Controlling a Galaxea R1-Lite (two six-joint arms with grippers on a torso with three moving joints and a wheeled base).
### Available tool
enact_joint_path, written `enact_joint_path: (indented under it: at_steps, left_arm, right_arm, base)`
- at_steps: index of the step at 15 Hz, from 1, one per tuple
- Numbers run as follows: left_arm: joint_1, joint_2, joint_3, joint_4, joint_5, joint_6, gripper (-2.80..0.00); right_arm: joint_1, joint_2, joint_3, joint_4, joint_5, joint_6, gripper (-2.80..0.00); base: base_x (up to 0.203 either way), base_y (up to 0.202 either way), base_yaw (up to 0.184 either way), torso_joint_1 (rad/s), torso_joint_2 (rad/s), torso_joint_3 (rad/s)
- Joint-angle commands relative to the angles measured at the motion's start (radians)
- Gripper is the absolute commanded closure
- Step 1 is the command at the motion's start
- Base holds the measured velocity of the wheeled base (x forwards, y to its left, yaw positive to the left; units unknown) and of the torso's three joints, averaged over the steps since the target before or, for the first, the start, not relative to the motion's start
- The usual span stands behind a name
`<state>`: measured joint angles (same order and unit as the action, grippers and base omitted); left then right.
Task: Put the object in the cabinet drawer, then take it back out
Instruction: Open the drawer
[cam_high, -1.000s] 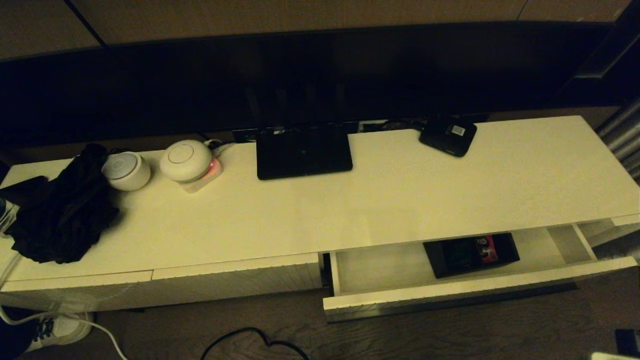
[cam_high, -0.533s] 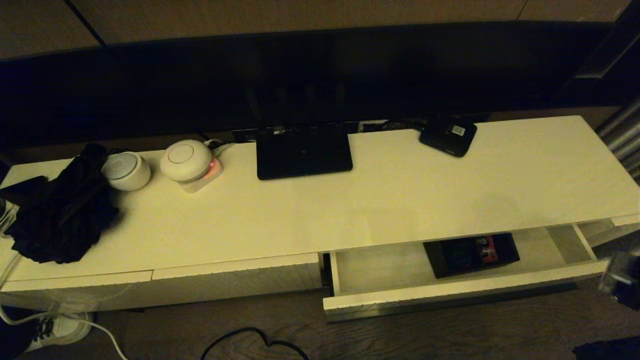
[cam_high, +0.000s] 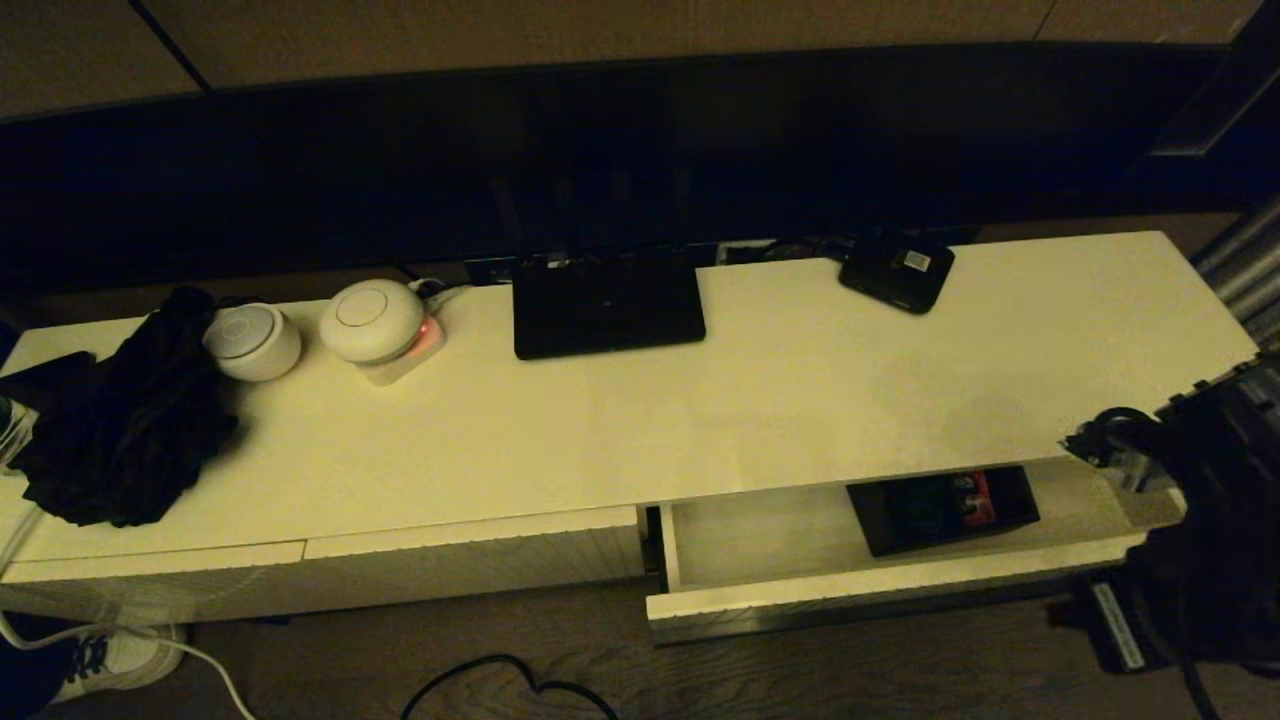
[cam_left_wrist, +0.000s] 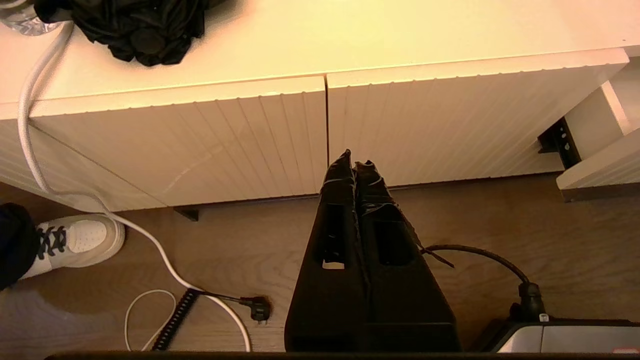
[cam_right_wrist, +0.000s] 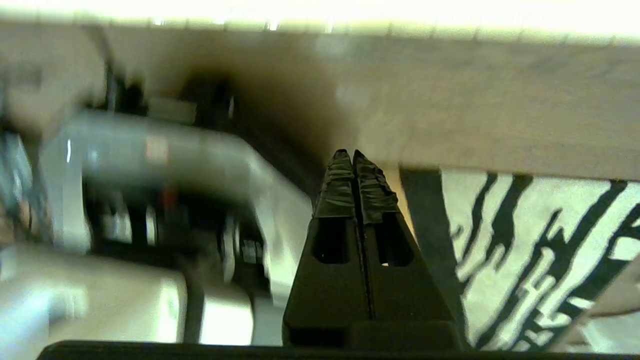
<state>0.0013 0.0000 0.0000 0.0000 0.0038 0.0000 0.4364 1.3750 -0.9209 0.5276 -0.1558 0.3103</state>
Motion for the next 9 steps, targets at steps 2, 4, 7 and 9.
enact_joint_path:
  at_steps: [2, 4, 7, 9]
  left_arm:
    - [0.000, 0.000, 0.003, 0.000, 0.001, 0.000, 0.00]
    - [0.000, 0.000, 0.003, 0.000, 0.001, 0.000, 0.00]
    - [0.000, 0.000, 0.003, 0.000, 0.001, 0.000, 0.00]
    - [0.000, 0.000, 0.003, 0.000, 0.001, 0.000, 0.00]
  right_arm:
    - [0.020, 0.102, 0.033, -0.123, -0.070, 0.022, 0.00]
    - [0.022, 0.119, 0.068, -0.233, -0.097, 0.018, 0.00]
    - [0.048, 0.138, 0.131, -0.393, -0.177, 0.012, 0.00]
    - [0.050, 0.139, 0.157, -0.475, -0.189, -0.017, 0.00]
  base:
    - [0.000, 0.000, 0.000, 0.000, 0.00, 0.000]
    - [0.000, 0.000, 0.000, 0.000, 0.00, 0.000]
    - [0.000, 0.000, 0.000, 0.000, 0.00, 0.000]
    - [0.000, 0.000, 0.000, 0.000, 0.00, 0.000]
